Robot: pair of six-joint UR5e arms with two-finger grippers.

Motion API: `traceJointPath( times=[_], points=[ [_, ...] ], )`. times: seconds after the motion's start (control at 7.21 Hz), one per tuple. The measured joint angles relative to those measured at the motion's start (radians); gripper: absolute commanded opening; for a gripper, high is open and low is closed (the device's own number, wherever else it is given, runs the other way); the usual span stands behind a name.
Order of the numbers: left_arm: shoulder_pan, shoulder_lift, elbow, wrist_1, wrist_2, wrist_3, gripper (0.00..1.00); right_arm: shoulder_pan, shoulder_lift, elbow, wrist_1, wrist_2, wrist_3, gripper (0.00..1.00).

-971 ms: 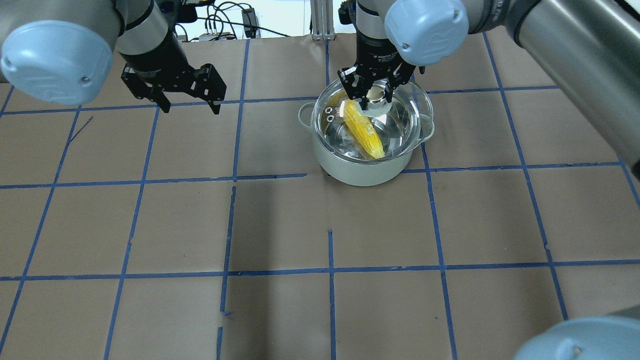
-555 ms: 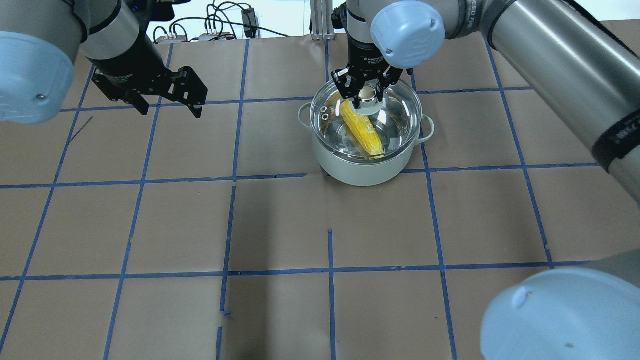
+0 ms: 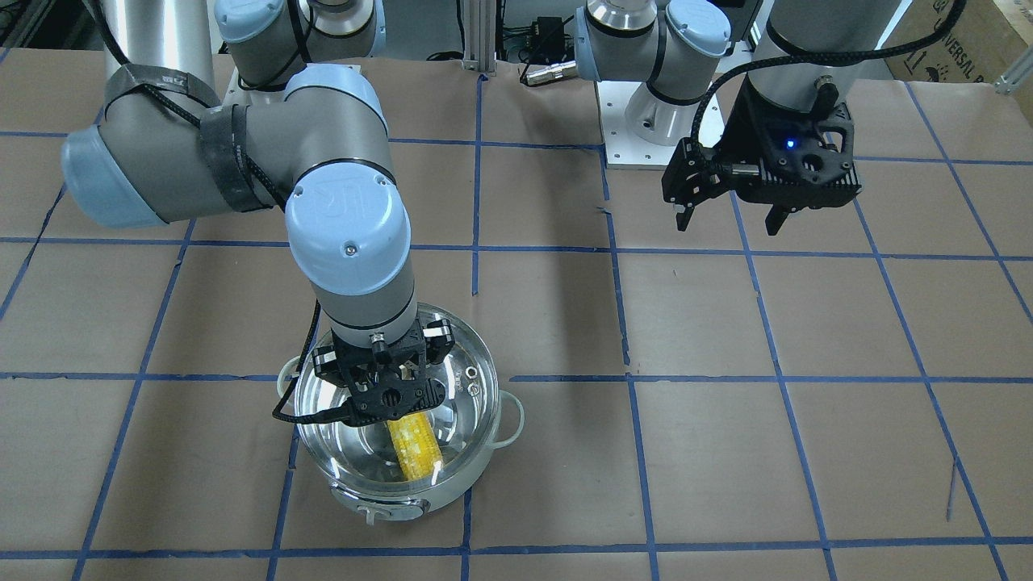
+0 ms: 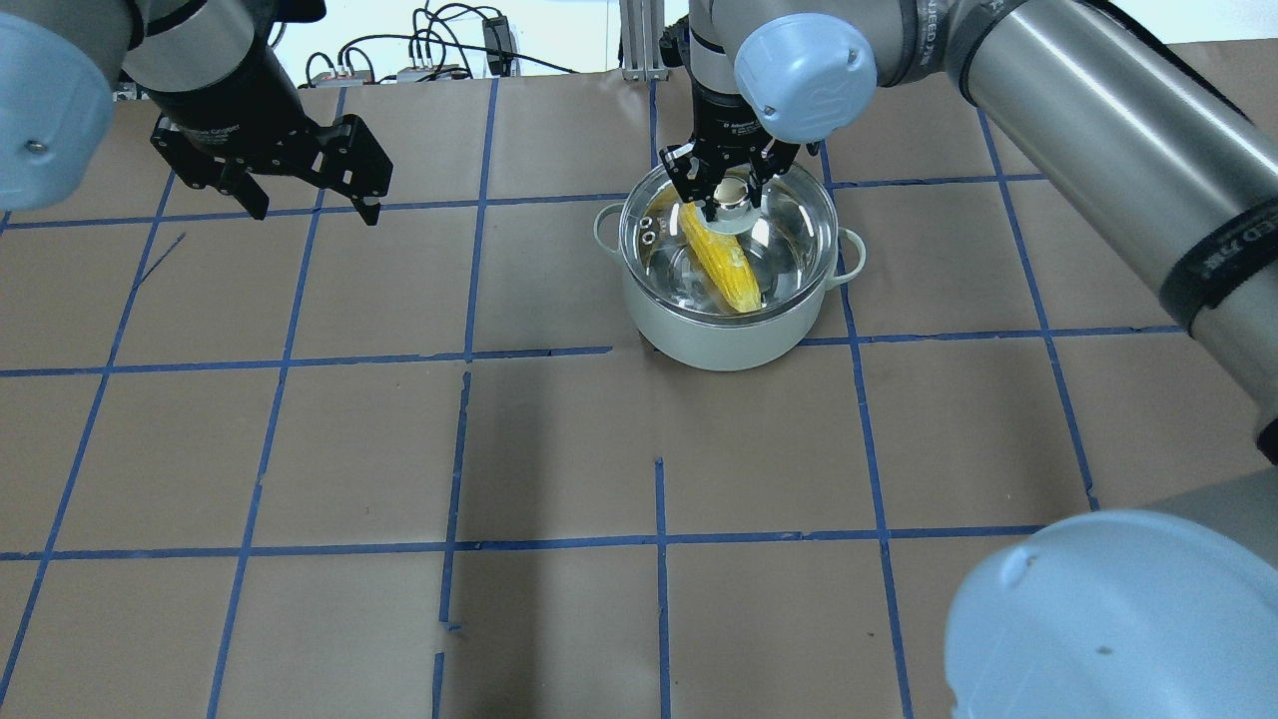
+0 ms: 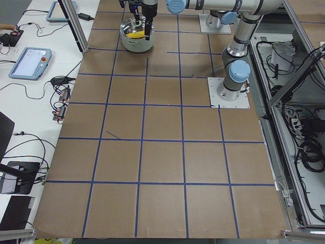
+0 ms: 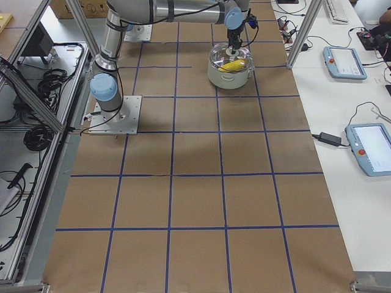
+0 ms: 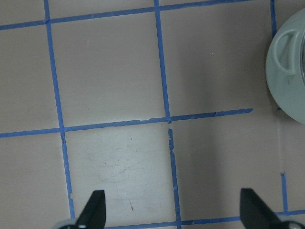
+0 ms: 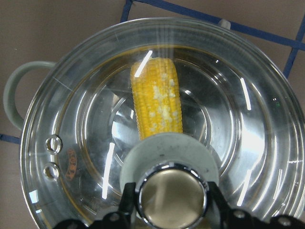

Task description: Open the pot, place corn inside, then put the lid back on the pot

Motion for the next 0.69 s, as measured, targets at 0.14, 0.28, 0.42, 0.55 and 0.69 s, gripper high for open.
traceJointPath(
  times=[0.14, 0.28, 0.42, 0.55, 0.69],
  points=[
    [0.001, -0.007, 0.005, -0.013, 0.011, -0.028, 1.00, 0.000, 0.001, 0.000, -0.004, 0.000, 0.000, 0.41],
    [0.002, -0.007, 0.006, -0.019, 0.012, -0.051, 1.00, 0.000, 0.001, 0.000, -0.006, 0.000, 0.000, 0.67],
    [0.006, -0.006, 0.006, -0.021, 0.001, -0.060, 1.00, 0.000, 0.001, 0.001, -0.021, 0.000, 0.000, 1.00],
    [0.019, -0.003, 0.004, -0.028, -0.022, -0.061, 1.00, 0.000, 0.002, 0.004, -0.049, 0.000, 0.001, 1.00],
    [0.036, 0.004, -0.003, -0.043, -0.039, -0.059, 1.00, 0.000, 0.002, 0.008, -0.068, 0.001, 0.003, 1.00]
  ],
)
